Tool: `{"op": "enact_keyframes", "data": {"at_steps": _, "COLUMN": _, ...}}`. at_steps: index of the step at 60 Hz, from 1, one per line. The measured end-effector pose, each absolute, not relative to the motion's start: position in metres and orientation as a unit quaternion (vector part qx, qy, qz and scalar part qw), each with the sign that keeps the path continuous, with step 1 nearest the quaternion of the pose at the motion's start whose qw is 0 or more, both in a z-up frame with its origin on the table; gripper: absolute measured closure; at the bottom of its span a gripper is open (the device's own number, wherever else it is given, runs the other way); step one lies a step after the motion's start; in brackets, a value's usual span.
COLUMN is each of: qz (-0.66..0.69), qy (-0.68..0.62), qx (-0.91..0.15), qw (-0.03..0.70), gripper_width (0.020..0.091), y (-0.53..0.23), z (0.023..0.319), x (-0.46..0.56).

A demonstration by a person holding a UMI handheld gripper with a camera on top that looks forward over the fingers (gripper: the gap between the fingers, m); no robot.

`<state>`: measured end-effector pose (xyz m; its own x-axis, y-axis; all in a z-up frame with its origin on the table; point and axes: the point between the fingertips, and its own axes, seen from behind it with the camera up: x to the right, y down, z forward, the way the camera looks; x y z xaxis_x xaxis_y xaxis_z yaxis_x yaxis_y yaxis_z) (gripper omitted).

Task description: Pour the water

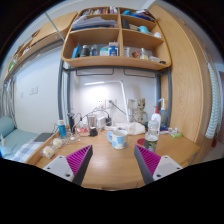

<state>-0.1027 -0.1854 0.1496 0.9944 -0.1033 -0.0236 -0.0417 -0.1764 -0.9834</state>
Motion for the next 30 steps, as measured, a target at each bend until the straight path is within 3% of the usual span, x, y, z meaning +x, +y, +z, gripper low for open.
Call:
{"op": "enact_keyframes", "data": {"at_steps": 14, "qz": -0.002, "qy": 0.040, "qx": -0.768, "qw": 0.639, "gripper_width": 0.0244, "y": -0.179, "z": 0.109, "x": -0.054}}
{"op": "enact_keyframes", "data": {"at_steps": 30, "qz": -0.022, "qy": 0.046, "qx": -0.764, "qw": 0.643, "gripper_width": 0.0255, "y": -0.138, "z": 0.089, "x": 0.026}}
